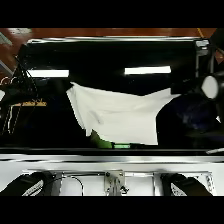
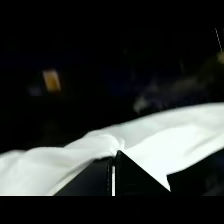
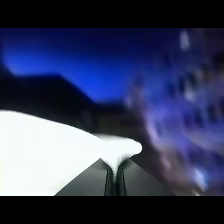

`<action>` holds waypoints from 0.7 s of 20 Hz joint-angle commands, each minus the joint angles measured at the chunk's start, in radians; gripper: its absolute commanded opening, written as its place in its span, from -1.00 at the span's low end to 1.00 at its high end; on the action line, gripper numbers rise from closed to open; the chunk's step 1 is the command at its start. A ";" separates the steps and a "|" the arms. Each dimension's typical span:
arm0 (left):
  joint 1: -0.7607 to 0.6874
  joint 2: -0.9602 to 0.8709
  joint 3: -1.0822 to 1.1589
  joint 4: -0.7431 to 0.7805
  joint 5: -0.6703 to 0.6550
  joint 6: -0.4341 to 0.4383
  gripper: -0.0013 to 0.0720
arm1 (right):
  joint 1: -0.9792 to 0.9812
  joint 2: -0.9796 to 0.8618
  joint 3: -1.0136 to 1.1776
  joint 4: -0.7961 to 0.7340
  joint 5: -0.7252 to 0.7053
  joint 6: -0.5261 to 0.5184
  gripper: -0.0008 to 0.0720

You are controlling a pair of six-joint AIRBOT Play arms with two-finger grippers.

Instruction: Fold the shirts.

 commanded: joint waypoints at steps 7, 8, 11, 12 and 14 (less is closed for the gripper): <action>0.024 -0.393 0.115 -0.055 0.261 0.013 -0.88 | 0.001 -0.345 -0.027 0.043 -0.431 0.409 -0.77; 0.023 -0.426 0.115 -0.082 0.243 -0.019 -0.88 | 0.001 -0.370 -0.027 0.093 -0.417 0.408 -0.77; 0.024 -0.493 0.116 -0.149 0.148 -0.053 -0.77 | 0.001 -0.402 -0.027 0.268 -0.414 0.383 -0.42; 0.027 -0.496 0.116 -0.148 0.114 -0.052 -0.47 | 0.001 -0.402 -0.024 0.324 -0.417 0.339 0.18; 0.068 -0.492 0.127 -0.148 0.011 -0.052 0.54 | -0.018 -0.397 0.022 0.398 -0.339 0.194 0.32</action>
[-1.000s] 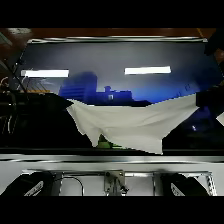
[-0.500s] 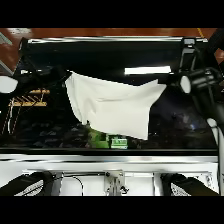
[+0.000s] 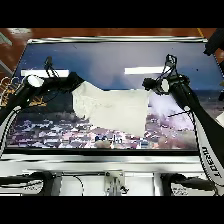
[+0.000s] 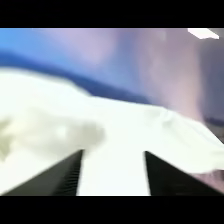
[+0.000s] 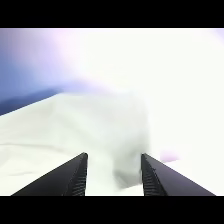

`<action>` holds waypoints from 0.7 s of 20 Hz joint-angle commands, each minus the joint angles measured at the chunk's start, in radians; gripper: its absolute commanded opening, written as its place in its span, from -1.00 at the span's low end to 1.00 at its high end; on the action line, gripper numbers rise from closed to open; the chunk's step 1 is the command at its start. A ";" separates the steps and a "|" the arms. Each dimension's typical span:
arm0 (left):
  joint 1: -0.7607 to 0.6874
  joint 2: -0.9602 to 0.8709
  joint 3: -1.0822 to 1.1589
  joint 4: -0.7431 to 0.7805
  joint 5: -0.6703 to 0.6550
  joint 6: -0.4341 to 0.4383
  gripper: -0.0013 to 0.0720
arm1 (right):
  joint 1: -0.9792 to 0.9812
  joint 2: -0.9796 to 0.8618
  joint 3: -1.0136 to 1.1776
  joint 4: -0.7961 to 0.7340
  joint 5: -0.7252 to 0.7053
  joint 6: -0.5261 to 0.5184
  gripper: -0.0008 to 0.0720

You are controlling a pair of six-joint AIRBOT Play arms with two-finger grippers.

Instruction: Fold the shirts.

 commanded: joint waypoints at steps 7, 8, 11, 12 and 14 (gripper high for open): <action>0.309 -0.028 0.076 0.218 -0.706 -0.029 0.14 | -0.272 0.052 0.118 0.175 0.603 -0.559 0.75; 0.296 -0.028 0.047 0.249 -0.709 -0.018 0.33 | -0.311 0.053 0.088 0.211 0.647 -0.574 0.75; 0.227 -0.034 -0.057 0.261 -0.568 -0.011 0.51 | -0.379 0.053 -0.032 0.380 0.679 -0.595 0.75; 0.200 -0.043 -0.078 0.253 -0.508 -0.014 0.50 | -0.380 0.053 -0.064 0.423 0.668 -0.605 0.75; 0.153 -0.079 -0.082 0.233 -0.433 -0.026 0.50 | -0.360 0.053 -0.094 0.455 0.636 -0.610 0.75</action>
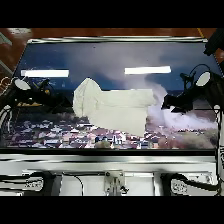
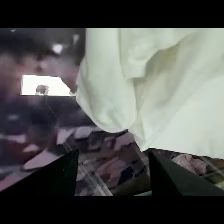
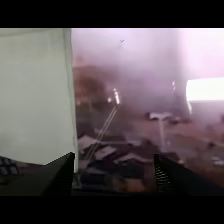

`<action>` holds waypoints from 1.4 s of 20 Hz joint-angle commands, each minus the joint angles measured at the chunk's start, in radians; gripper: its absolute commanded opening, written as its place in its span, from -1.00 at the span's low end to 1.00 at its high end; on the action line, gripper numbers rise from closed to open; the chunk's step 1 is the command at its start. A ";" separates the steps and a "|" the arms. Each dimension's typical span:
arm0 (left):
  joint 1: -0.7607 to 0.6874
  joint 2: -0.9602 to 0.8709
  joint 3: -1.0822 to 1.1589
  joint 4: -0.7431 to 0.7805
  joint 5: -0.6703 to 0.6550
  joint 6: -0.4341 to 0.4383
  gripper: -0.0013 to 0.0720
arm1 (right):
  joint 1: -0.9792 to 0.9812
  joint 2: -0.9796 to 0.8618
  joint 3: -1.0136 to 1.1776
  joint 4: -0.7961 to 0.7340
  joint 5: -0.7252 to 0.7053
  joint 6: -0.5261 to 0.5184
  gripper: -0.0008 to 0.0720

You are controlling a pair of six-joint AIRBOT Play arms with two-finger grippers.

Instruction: Fold the shirts.

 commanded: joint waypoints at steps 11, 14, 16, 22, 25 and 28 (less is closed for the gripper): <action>-0.132 -0.103 -0.035 -0.005 0.192 -0.032 -0.68 | 0.091 0.002 -0.171 -0.021 -0.041 0.028 0.90; -0.132 -0.090 -0.034 -0.008 0.183 0.016 -0.88 | 0.091 0.002 -0.295 0.087 -0.040 -0.010 0.90; -0.130 -0.069 -0.034 -0.008 0.178 0.054 -0.88 | 0.100 0.002 -0.353 0.150 -0.088 0.012 0.90; -0.129 0.011 -0.034 0.000 0.164 0.111 -0.88 | 0.181 0.001 -0.440 0.219 -0.270 0.096 0.89; -0.130 0.024 -0.034 0.000 0.165 0.113 -0.88 | 0.194 -0.010 -0.440 0.324 -0.350 0.105 0.79; -0.129 0.030 -0.034 0.000 0.164 0.113 -0.88 | 0.240 -0.066 -0.440 0.330 -0.363 0.130 0.79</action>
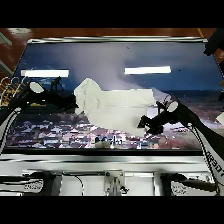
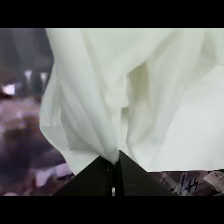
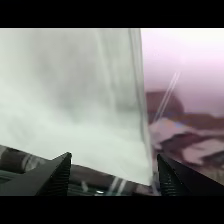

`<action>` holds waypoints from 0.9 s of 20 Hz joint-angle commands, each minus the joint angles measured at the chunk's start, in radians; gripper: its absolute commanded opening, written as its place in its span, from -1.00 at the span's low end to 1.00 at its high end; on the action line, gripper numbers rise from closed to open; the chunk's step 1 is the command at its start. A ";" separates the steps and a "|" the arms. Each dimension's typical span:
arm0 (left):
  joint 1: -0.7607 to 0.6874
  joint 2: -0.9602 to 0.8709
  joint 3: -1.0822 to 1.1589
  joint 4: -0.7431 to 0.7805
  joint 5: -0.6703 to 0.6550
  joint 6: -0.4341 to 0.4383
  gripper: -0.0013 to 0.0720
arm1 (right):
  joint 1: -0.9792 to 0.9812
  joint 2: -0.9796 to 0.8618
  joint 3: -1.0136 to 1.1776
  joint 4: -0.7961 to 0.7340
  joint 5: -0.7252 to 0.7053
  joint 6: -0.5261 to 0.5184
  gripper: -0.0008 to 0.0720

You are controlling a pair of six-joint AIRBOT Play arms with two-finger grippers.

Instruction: Fold the shirts.

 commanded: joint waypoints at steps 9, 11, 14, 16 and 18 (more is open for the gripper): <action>0.002 0.072 0.064 0.000 -0.034 0.087 -0.88 | 0.074 -0.009 0.066 0.178 -0.036 -0.136 -0.77; 0.002 0.130 0.161 0.000 -0.044 0.110 -0.88 | 0.060 0.082 0.156 0.169 -0.004 -0.191 -0.78; 0.002 0.255 0.385 0.001 -0.042 0.143 -0.88 | 0.009 0.282 0.358 0.133 0.013 -0.253 -0.78; 0.002 0.350 0.552 0.002 -0.014 0.164 -0.88 | -0.041 0.433 0.525 0.080 -0.021 -0.289 -0.78; 0.002 0.456 0.688 0.003 0.076 0.164 -0.88 | -0.087 0.575 0.686 -0.027 -0.096 -0.288 -0.78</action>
